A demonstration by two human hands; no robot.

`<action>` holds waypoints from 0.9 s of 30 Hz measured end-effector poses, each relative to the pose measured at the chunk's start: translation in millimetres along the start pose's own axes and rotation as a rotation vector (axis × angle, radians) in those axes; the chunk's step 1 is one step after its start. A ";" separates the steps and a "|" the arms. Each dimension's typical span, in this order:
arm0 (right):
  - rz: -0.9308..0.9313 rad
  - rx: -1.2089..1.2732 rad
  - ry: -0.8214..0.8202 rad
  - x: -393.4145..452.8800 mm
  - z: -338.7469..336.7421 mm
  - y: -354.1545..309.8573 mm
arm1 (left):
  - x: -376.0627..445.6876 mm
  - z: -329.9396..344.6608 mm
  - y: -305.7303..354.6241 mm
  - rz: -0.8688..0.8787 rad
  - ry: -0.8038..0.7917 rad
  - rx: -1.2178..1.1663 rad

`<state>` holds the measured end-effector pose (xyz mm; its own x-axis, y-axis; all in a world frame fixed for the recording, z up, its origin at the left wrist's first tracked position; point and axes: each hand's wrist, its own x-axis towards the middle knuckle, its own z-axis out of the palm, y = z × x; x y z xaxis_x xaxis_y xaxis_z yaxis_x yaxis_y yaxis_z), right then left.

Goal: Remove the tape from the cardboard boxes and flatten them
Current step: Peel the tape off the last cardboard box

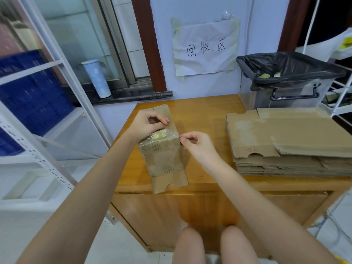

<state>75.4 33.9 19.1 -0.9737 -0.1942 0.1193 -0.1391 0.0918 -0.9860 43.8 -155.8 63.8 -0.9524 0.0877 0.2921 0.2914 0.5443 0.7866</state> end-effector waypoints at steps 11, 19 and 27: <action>0.017 -0.055 -0.060 7.9 -8.0 -10.9 | 3.7 -0.1 -1.0 -0.023 0.010 -0.013; 0.021 -0.027 -0.020 8.7 -17.4 -16.3 | 4.4 9.8 2.4 -0.035 0.023 -0.051; -0.065 -0.077 0.037 2.2 -26.8 -17.7 | 9.0 22.3 6.6 -0.104 0.123 0.007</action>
<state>70.9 58.1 39.9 -0.9679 -0.1659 0.1887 -0.2145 0.1550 -0.9643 35.1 -132.8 59.6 -0.9591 -0.0718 0.2739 0.1907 0.5511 0.8124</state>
